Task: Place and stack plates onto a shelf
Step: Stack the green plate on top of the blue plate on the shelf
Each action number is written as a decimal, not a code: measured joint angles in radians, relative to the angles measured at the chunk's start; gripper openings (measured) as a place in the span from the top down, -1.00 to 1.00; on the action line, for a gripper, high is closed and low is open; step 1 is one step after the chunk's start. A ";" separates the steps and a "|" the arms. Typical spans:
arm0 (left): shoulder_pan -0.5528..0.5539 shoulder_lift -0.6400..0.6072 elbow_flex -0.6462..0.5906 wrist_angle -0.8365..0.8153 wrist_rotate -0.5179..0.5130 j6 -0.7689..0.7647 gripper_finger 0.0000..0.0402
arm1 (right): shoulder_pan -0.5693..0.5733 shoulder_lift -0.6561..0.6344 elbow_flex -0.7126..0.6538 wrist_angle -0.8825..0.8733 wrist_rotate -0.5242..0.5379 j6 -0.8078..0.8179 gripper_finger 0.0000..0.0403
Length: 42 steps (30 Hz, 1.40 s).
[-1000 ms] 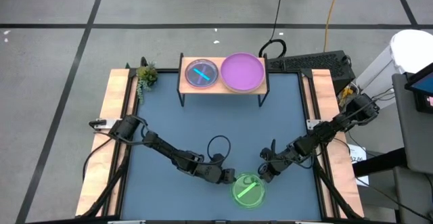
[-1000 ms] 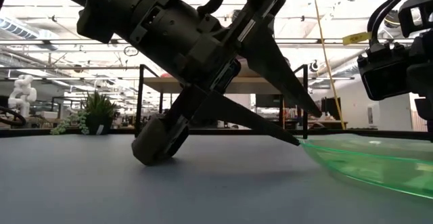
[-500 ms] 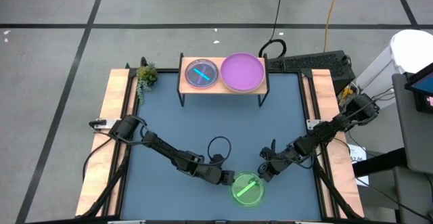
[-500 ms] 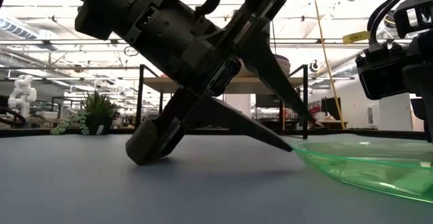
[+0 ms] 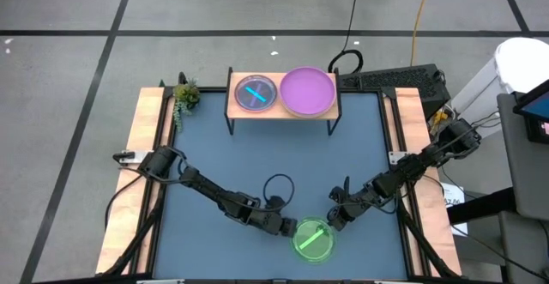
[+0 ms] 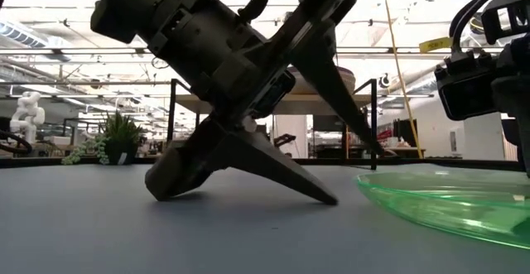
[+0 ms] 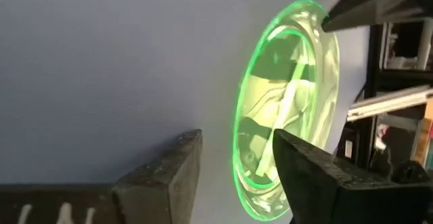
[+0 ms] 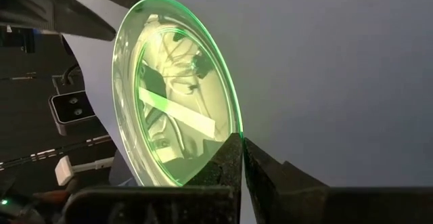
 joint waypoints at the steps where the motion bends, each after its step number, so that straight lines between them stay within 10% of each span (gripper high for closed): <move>1: 0.000 0.000 0.000 0.008 0.000 0.013 0.03 | 0.000 0.000 0.000 0.000 0.000 0.000 1.00; 27: 0.002 0.004 0.001 0.067 -0.005 0.045 0.97 | 0.000 -0.010 0.000 0.012 0.048 -0.027 0.97; 42: 0.004 0.005 0.000 0.162 -0.019 0.045 0.99 | -0.086 -0.268 0.000 -0.371 0.048 -0.088 0.05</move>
